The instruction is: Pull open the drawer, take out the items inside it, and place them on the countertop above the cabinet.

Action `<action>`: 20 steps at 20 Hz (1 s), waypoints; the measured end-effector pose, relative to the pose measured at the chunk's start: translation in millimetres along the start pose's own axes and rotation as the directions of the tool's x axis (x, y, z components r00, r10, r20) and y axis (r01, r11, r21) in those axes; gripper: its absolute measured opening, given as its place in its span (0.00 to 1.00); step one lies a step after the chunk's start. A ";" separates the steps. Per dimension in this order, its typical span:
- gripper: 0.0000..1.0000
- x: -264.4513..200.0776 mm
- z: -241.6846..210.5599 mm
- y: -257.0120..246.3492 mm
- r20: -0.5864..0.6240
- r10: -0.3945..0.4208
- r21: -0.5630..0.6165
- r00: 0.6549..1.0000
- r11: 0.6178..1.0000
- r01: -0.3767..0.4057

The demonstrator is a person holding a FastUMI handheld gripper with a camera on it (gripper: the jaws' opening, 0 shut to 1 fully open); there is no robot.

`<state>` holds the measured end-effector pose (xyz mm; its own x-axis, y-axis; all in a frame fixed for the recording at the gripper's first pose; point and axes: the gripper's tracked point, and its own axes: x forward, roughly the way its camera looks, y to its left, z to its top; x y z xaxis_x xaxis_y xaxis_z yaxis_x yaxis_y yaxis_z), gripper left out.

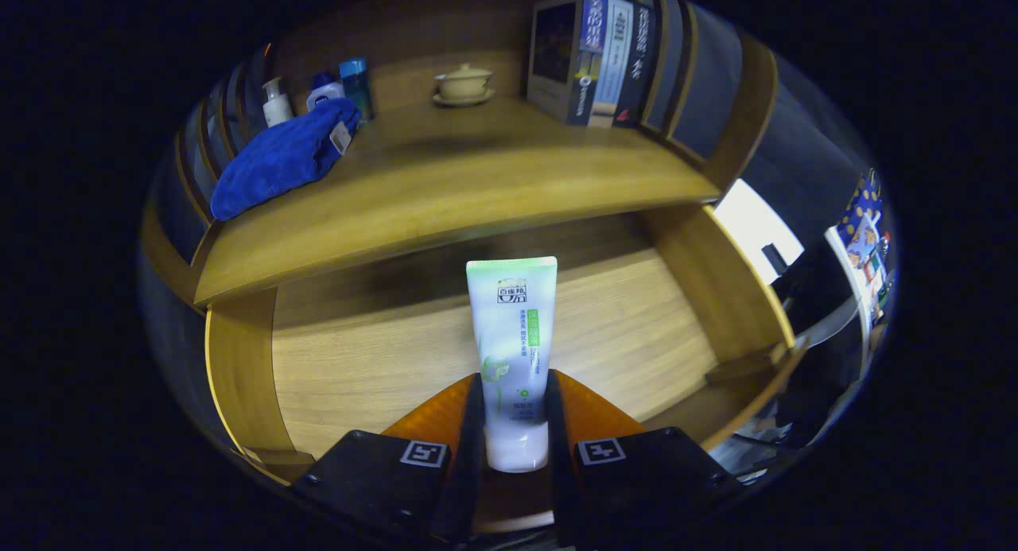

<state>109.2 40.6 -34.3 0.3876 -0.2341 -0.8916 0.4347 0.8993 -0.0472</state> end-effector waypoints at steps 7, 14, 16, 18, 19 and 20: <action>0.46 -48.0 94.1 8.0 0.262 0.040 -0.077 0.964 0.997 -0.021; 0.46 -10.6 183.3 65.8 0.344 0.199 -0.152 0.918 0.976 -0.155; 0.46 5.1 191.1 68.8 0.332 0.219 -0.164 0.917 0.971 -0.172; 0.46 22.5 197.3 73.9 0.318 0.234 -0.160 0.919 0.968 -0.191; 0.46 30.3 198.5 75.1 0.311 0.238 -0.160 0.920 0.967 -0.197; 0.46 36.5 199.3 75.0 0.307 0.244 -0.163 0.920 0.966 -0.201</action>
<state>318.0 25.9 19.4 0.7119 -0.1095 -0.6936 0.2089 0.9761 0.0604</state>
